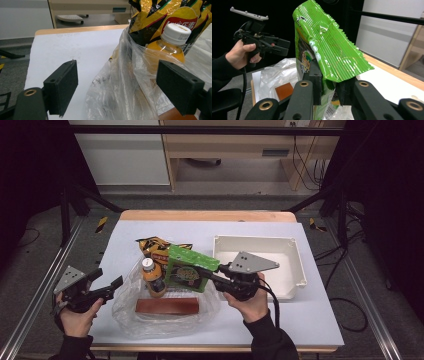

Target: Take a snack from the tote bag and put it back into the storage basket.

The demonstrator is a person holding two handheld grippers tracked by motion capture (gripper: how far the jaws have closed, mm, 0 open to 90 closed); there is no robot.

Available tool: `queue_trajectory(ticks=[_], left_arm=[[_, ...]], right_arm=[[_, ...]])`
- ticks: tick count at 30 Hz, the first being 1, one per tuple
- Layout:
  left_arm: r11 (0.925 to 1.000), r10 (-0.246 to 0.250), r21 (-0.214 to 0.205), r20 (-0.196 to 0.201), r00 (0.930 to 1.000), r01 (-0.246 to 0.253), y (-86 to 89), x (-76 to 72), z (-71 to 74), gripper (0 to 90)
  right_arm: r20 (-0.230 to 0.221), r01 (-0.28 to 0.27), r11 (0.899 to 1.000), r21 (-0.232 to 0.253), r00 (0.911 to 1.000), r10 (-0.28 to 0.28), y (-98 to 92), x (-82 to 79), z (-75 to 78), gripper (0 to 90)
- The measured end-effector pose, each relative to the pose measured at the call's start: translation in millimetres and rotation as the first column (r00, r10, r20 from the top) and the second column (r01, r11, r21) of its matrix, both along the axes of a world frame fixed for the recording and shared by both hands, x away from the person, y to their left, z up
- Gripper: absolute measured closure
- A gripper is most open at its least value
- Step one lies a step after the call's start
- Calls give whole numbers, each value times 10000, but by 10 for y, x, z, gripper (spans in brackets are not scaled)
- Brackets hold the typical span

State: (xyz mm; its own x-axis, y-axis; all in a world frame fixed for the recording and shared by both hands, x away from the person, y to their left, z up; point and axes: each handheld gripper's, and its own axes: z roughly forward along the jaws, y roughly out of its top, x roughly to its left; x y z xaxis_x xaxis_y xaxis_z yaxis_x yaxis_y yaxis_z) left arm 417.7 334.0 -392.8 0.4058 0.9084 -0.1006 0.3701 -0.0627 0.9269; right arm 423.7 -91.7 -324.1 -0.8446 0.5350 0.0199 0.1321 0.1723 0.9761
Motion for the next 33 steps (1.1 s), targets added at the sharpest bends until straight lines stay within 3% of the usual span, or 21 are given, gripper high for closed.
queue_trajectory(ticks=[14,23,33], left_arm=[[10000,63,-55,-14,10000,-63,21,-6,6,168],[10000,39,-30,-31,10000,-39,17,1,2,163],[10000,37,-19,-70,10000,-37,34,22,-25,155]], right_arm=[[106,1258,9920,-135,9920,-1256,-534,59,92,767],[-134,2193,9749,-393,9754,-2200,-859,160,-19,767],[-306,2894,9544,-738,9559,-2922,-977,369,-163,766]])
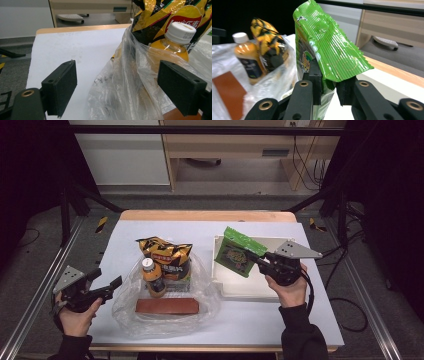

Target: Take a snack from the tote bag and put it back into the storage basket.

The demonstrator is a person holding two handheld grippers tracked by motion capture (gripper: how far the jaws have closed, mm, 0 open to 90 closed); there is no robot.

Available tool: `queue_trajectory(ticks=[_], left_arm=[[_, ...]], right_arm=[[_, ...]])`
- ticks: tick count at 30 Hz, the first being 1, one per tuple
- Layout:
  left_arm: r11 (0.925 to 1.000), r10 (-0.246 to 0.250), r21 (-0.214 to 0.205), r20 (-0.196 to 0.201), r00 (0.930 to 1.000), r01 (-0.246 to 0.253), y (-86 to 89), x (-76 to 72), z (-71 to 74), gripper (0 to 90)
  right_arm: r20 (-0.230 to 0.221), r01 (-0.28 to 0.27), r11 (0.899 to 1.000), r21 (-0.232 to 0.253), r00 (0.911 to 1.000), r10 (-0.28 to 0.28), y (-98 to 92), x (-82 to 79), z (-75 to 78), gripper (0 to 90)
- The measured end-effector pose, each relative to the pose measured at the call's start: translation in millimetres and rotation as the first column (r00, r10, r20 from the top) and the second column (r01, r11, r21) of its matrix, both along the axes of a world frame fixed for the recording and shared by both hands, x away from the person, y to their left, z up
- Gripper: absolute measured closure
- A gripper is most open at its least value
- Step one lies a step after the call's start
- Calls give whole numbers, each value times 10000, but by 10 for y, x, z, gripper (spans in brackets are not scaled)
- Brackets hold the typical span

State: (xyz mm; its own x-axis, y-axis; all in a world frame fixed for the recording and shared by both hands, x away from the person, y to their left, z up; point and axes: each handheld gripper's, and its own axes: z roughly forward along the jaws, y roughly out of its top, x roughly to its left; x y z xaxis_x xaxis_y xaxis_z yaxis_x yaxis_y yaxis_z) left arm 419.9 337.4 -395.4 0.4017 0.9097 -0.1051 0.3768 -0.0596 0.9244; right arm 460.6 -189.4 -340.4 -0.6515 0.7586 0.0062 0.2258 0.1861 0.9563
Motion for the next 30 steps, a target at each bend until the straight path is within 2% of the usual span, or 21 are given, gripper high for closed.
queue_trajectory(ticks=[10,18,30], left_arm=[[10000,5,-20,45,10000,-5,19,11,-8,153],[10000,-5,42,18,10000,5,16,17,-19,153],[10000,-28,70,-25,10000,28,4,24,-34,153]], right_arm=[[-227,611,9976,-336,9978,-619,-40,222,-106,765],[-486,954,9921,-813,9938,-995,12,437,-299,763],[-859,1032,9887,-1090,9899,-1127,146,674,-506,759]])
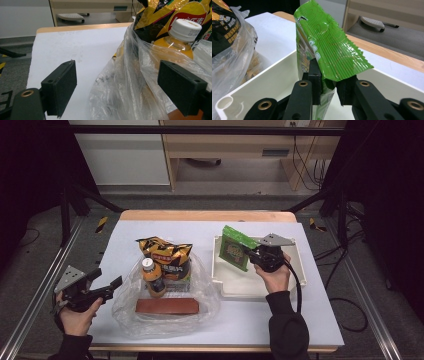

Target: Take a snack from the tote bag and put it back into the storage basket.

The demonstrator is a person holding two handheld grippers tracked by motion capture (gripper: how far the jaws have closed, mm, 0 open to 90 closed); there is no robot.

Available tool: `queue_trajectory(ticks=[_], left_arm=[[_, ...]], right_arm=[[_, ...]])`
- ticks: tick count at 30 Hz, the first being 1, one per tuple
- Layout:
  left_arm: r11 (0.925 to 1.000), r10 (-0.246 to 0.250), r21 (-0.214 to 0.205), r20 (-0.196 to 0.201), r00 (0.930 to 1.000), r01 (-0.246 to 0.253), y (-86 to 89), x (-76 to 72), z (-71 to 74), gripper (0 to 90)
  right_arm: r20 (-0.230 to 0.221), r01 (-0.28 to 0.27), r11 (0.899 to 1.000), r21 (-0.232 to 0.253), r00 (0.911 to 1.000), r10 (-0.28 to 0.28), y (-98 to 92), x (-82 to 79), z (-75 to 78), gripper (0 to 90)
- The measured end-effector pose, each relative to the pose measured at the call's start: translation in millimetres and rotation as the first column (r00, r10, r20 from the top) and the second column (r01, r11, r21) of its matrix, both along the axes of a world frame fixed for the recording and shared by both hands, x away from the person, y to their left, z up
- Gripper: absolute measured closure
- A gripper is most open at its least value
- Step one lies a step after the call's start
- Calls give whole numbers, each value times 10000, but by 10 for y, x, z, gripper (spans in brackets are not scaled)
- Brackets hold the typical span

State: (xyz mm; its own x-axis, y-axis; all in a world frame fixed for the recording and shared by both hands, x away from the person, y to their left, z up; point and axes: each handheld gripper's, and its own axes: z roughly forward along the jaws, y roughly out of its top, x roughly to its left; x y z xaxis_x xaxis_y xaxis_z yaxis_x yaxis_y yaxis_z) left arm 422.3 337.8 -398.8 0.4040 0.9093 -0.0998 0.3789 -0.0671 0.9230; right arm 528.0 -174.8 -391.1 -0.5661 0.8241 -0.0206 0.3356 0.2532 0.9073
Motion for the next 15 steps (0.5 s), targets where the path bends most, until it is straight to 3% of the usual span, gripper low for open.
queue_trajectory(ticks=[15], left_arm=[[10000,-22,-59,19,10000,22,-4,3,-4,153]], right_arm=[[-427,-14,9998,-206,9991,5,96,184,-183,751]])
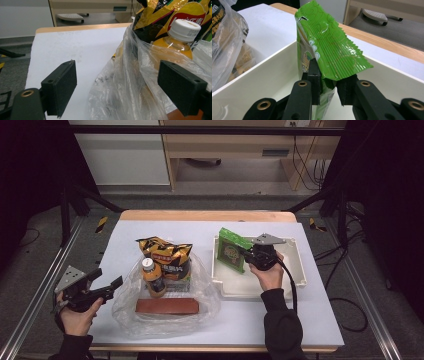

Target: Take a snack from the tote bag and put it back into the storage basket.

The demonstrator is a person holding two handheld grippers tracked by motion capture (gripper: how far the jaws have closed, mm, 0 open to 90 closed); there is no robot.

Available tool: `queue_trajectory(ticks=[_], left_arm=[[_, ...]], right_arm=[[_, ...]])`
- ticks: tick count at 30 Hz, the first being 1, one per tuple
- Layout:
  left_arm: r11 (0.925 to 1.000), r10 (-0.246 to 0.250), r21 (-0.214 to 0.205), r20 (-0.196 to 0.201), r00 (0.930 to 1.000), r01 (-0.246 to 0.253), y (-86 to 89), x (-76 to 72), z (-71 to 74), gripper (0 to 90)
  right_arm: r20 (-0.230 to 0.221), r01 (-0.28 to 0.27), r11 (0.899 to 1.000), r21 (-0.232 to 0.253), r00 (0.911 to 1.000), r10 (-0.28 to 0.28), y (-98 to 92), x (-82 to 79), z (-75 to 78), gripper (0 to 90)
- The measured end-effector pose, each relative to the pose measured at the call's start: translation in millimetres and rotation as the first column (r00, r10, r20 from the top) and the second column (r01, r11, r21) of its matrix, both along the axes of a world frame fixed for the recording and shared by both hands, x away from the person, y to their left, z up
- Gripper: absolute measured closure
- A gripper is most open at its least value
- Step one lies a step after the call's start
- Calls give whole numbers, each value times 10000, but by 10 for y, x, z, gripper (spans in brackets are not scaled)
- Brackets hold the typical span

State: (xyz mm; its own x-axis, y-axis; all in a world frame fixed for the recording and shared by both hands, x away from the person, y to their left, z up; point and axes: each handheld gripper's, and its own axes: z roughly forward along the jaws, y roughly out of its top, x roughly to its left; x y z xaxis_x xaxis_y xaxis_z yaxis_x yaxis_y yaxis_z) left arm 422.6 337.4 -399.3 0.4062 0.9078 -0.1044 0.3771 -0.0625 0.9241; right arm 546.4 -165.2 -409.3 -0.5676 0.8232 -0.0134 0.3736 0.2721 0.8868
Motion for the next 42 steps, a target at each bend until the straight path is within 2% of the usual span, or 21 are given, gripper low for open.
queue_trajectory(ticks=[1,13,20,23,24,25,26,28,29,34,35,37,40,41,42], left_arm=[[9999,20,121,-42,10000,-19,-7,7,-6,153],[9999,-62,139,-80,9999,63,-31,12,-24,153],[9999,-43,145,-82,10000,44,-23,9,-25,153],[9999,-45,154,-100,9999,47,-24,10,-30,153],[9999,-45,154,-100,9999,47,-24,10,-30,153],[9999,-45,160,-113,9999,47,-25,11,-32,153],[9999,-55,156,-125,9999,57,-27,14,-35,153],[9998,-54,168,-137,9999,56,-30,16,-38,153],[9998,-73,170,-137,9999,76,-31,16,-39,153],[9999,-80,140,-148,9999,82,-35,14,-41,153],[9998,-98,150,-158,9998,100,-38,15,-41,153],[9998,-110,151,-169,9998,112,-39,16,-41,153],[9999,-104,134,-181,9998,107,-37,14,-37,153],[9998,-111,141,-171,9998,113,-34,10,-31,153],[9998,-126,125,-158,9998,128,-31,5,-25,153]], right_arm=[[-20,22,10000,24,10000,-22,1,12,-3,750],[-116,343,9994,111,9993,-342,-35,101,-70,727],[152,690,9975,133,9975,-692,-37,153,-110,690],[301,1043,9945,-37,9941,-1042,-33,180,-143,598],[301,1043,9945,-37,9941,-1042,-33,180,-143,598],[366,1266,9919,-98,9913,-1262,-27,194,-160,525],[366,1266,9919,-98,9913,-1262,-27,194,-160,525],[402,1465,9891,-160,9885,-1458,-24,207,-176,464],[398,1646,9861,-219,9857,-1636,-25,204,-179,401],[220,2004,9793,-291,9796,-1998,-58,177,-158,350],[56,2103,9772,-288,9776,-2102,-76,149,-140,322],[-124,2150,9762,-285,9764,-2155,-86,118,-120,325],[-437,2084,9780,-101,9770,-2086,-92,83,-112,406],[-437,2084,9780,-101,9770,-2086,-92,83,-112,406],[-507,2040,9789,-146,9776,-2045,-85,75,-110,444]])
